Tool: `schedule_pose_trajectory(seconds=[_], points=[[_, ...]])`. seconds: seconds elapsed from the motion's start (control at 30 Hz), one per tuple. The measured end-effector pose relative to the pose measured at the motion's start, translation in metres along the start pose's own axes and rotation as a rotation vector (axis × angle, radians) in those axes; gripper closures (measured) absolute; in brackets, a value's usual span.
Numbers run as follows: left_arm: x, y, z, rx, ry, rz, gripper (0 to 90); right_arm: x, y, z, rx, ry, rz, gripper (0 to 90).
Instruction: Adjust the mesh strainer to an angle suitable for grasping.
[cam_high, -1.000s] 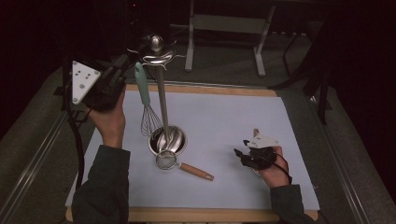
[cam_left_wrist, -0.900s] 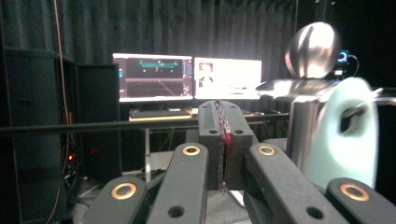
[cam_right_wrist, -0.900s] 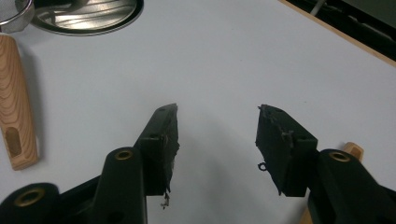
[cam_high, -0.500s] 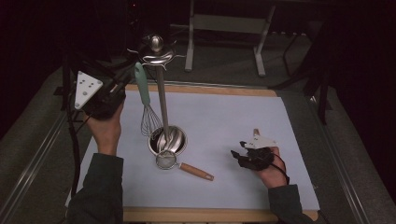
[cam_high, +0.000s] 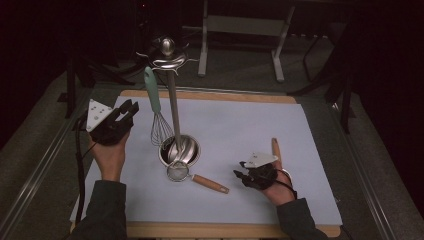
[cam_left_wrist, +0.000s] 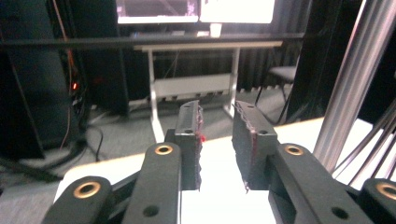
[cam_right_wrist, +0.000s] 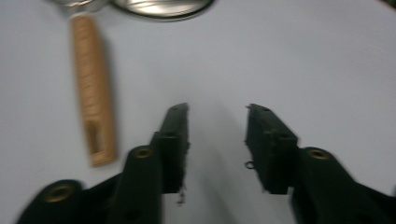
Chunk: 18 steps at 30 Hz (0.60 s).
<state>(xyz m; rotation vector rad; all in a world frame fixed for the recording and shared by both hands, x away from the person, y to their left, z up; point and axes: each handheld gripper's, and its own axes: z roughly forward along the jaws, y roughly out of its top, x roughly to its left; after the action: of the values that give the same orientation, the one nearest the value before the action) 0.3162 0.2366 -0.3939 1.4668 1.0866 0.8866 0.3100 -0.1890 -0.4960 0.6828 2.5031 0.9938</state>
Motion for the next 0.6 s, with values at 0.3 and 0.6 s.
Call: schedule_pose_trajectory(seconds=[0.3,0.6], points=[[0.003,-0.057,0.001,0.148,0.005,-0.02,68.4,0.022,0.007,0.01,-0.019,0.155,-0.015,89.8],[-0.003,-0.114,0.001,0.252,-0.023,-0.046,66.7,0.046,0.01,0.025,-0.01,0.281,-0.037,89.3]])
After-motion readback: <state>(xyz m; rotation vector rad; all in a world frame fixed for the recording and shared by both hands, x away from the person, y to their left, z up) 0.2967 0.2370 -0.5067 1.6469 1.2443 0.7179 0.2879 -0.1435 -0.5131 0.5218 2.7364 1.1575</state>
